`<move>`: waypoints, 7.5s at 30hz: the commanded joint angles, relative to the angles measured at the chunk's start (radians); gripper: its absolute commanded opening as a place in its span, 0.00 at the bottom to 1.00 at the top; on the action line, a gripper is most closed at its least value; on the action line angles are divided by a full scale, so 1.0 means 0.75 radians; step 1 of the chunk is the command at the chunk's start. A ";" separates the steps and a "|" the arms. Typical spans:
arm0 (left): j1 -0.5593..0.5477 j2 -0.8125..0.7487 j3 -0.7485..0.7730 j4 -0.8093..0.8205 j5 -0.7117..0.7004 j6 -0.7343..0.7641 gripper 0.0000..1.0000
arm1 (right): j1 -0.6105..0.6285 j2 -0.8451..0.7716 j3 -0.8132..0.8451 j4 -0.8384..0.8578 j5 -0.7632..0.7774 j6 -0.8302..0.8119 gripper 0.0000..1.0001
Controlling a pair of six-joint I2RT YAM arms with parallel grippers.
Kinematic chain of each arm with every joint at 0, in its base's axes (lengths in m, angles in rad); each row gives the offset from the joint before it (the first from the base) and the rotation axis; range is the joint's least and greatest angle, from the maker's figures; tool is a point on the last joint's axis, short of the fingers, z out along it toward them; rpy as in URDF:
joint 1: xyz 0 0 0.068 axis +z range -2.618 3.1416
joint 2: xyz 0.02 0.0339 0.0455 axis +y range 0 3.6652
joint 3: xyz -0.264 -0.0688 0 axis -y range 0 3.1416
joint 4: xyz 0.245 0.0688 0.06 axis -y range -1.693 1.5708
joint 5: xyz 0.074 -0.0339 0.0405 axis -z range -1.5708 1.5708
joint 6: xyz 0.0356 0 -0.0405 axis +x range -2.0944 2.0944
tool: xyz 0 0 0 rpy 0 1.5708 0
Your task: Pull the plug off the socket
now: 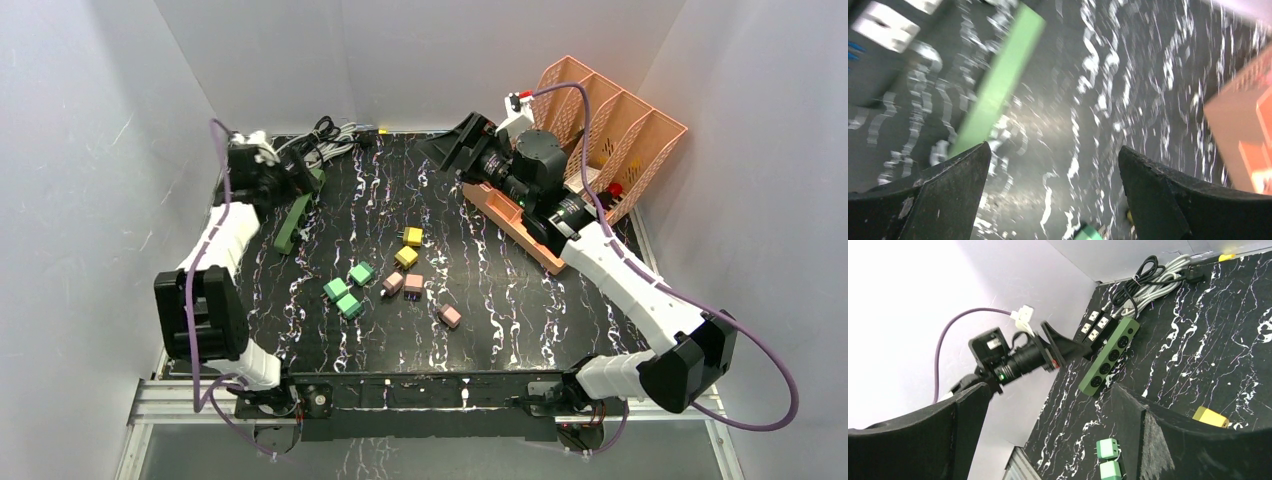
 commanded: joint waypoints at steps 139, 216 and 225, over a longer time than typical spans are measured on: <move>-0.269 -0.098 -0.186 -0.514 0.725 1.680 0.86 | -0.110 -0.073 -0.558 -0.104 -0.230 -0.345 0.98; -0.410 -0.076 -0.392 -0.389 0.259 1.059 0.83 | -0.116 -0.054 -0.560 -0.194 -0.308 -0.417 0.98; -0.421 -0.052 -0.408 -0.417 0.332 1.093 0.84 | -0.116 -0.045 -0.556 -0.198 -0.316 -0.421 0.98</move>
